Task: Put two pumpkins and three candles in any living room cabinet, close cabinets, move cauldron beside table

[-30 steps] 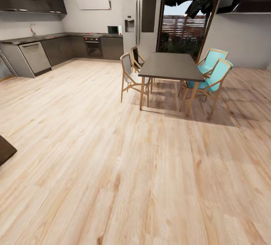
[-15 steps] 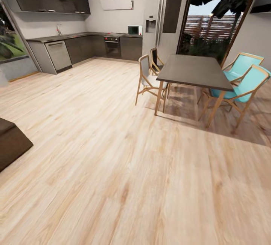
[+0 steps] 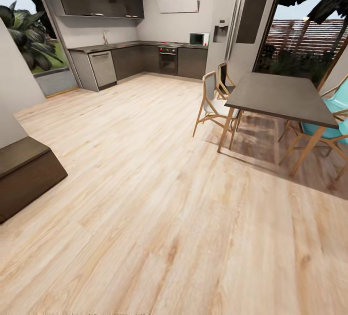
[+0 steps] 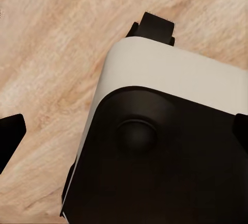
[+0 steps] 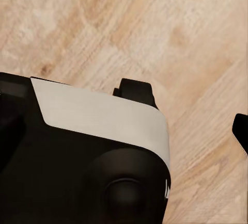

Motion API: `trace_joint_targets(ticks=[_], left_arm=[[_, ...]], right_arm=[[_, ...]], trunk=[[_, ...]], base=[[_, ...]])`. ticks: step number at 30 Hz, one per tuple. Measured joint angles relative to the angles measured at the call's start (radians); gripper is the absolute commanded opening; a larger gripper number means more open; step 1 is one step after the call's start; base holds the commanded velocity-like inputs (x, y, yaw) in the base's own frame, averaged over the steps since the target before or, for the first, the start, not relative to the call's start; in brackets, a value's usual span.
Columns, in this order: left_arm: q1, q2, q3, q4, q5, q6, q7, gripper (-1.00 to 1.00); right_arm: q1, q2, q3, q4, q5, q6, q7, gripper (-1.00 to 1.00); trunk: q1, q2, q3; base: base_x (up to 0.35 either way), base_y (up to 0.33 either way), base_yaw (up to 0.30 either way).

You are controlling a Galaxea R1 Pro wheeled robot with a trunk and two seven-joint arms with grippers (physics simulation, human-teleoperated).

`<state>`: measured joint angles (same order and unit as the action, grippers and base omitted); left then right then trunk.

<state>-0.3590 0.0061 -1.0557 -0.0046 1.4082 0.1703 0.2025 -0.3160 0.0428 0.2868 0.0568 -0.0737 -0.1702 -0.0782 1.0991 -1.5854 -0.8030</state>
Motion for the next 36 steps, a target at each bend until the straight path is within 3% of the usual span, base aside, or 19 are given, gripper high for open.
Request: trace_joint_targets(ticks=[10, 36], left_arm=[[0.000, 0.000, 0.000, 0.000, 0.000, 0.000, 0.000, 1.00], [0.000, 0.000, 0.000, 0.000, 0.000, 0.000, 0.000, 1.00]], right_arm=[[0.000, 0.000, 0.000, 0.000, 0.000, 0.000, 0.000, 1.00], [0.000, 0.002, 0.000, 0.002, 0.000, 0.000, 0.000, 1.00]], trunk=[[0.000, 0.000, 0.000], [0.000, 0.000, 0.000]], base=[[0.011, -0.014, 0.284], [0.194, -0.179, 0.284]])
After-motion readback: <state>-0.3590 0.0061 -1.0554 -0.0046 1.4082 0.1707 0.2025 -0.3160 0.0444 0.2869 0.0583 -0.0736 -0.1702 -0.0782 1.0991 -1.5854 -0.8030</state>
